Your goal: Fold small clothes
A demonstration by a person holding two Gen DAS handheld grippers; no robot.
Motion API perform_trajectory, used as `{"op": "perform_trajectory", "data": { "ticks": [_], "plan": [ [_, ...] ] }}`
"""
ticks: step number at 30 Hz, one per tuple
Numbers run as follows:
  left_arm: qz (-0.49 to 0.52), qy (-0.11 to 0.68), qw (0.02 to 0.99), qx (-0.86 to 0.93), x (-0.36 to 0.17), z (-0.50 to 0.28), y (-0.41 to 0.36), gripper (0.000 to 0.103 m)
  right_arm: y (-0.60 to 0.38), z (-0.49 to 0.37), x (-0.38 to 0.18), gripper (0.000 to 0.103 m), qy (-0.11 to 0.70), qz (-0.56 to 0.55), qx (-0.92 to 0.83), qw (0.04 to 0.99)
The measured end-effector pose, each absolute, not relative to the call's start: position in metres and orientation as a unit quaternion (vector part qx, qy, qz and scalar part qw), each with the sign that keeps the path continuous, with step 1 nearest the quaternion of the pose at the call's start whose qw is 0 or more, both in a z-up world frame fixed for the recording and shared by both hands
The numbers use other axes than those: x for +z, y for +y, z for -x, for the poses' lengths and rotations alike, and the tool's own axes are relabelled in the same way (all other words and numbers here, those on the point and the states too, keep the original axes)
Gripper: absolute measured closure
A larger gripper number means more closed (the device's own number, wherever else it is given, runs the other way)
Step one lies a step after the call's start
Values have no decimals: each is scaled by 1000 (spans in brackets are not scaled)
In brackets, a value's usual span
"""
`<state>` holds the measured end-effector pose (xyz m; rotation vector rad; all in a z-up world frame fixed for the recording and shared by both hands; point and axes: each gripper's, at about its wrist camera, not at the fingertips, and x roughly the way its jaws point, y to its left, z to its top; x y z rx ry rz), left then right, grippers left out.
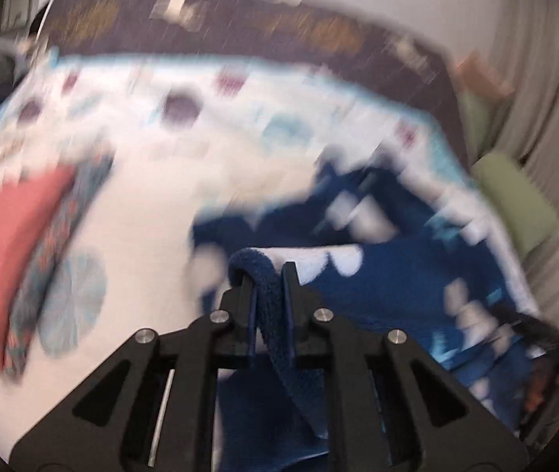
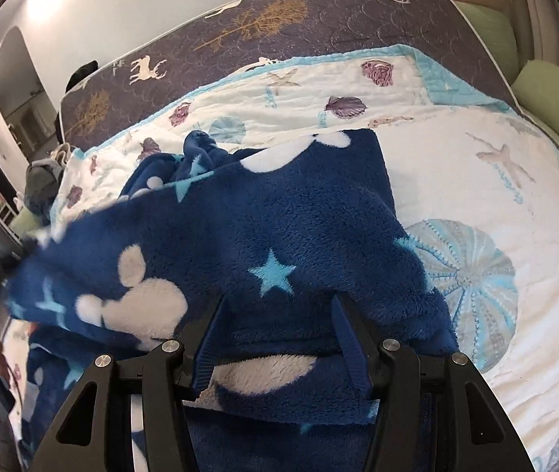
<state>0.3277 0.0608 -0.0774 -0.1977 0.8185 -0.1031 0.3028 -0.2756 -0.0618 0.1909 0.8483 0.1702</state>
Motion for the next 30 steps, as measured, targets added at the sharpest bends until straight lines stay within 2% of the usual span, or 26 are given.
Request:
{"op": "perform_trajectory", "data": {
  "ticks": [2,6,7,9,10,11,13,17,18,19,20,21,22,23,24,25,28,30],
  "plan": [
    [86,412,907,-24,-90,-326,66,74,-276,-300,-60,48,408,-94,82,904],
    [55,358,932,33,-59,-308,65,70,-277,-293,-45,48,407,-97,78,905],
    [47,340,939,37,-48,-309,64,66,-275,-295,-35,48,401,-99,85,907],
    [46,308,950,22,-24,-316,55,50,-269,-302,-14,47,383,-94,102,913],
    [47,303,952,4,-17,-323,48,37,-262,-311,-1,43,376,-87,108,916],
    [47,308,950,-24,-14,-333,41,29,-256,-321,6,34,378,-81,115,915],
    [42,340,937,-70,-21,-367,21,29,-240,-350,12,30,393,-75,148,904],
    [70,426,898,-87,-63,-424,5,29,-224,-418,-9,30,444,-87,143,880],
    [90,447,886,-89,-77,-435,5,29,-223,-430,-17,30,452,-93,138,876],
    [114,461,875,-95,-87,-441,5,34,-223,-440,-25,30,459,-100,138,872],
    [144,471,864,-104,-96,-445,5,48,-222,-451,-36,30,468,-115,145,864],
    [178,479,851,-121,-102,-450,6,56,-221,-455,-41,30,473,-127,152,859],
    [201,481,841,-143,-105,-454,5,76,-221,-460,-48,31,477,-145,160,852],
    [209,480,839,-148,-107,-453,3,86,-219,-464,-54,50,482,-161,168,845],
    [212,476,842,-141,-106,-453,4,89,-216,-467,-58,77,485,-166,172,841],
    [205,472,847,-137,-104,-450,7,92,-211,-468,-60,95,490,-161,173,839],
    [181,450,867,-117,-100,-435,25,93,-227,-454,-50,95,452,-180,154,860],
    [183,460,863,-106,-112,-433,34,93,-253,-454,-61,95,461,-200,128,855]
  ]
}}
